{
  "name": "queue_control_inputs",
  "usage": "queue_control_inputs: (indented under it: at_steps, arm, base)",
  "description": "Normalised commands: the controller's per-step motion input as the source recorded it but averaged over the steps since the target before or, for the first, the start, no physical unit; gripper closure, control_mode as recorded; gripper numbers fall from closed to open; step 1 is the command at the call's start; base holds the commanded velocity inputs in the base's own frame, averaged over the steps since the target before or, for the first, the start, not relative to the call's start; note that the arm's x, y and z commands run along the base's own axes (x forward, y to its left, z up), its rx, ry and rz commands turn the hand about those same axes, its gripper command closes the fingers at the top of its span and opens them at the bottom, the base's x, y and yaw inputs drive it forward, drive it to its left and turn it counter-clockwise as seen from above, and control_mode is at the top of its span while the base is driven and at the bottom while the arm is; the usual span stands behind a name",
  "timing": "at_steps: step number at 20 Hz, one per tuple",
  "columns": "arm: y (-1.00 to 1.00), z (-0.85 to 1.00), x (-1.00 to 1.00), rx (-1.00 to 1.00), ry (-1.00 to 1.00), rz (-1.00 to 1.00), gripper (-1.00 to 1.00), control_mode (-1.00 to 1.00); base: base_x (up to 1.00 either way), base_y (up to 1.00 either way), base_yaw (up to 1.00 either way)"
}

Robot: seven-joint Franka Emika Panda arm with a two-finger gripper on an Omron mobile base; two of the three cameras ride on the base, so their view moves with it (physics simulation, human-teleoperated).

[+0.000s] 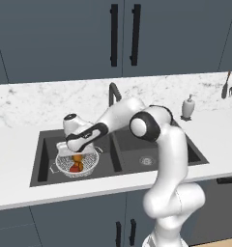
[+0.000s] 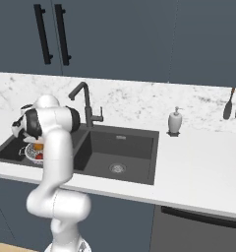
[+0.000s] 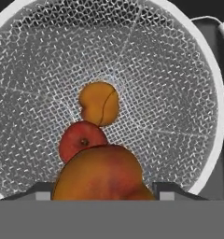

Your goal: Put the colander in the sink, put the peach, peach, apple in the colander, and turn on the sink faucet and pour water over the colander.

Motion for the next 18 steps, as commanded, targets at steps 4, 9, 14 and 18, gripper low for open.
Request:
queue_control_inputs:
  at_steps: [4, 9, 14, 18]
  arm:
    - [0.17, -0.35, 0.53, -0.10, 0.07, -0.02, 1.00, -1.00]
    - [0.07, -0.33, 0.55, -0.01, 0.14, -0.02, 1.00, -1.00]
    - [0.02, -0.42, 0.16, 0.00, 0.17, 0.00, 1.00, -1.00]
    - [0.01, -0.27, 0.06, 0.00, 0.09, 0.00, -1.00, -1.00]
  base:
    - [0.00, 0.00, 0.00]
    - [0.00, 0.00, 0.00]
    - [0.00, 0.00, 0.00]
    - [0.00, 0.00, 0.00]
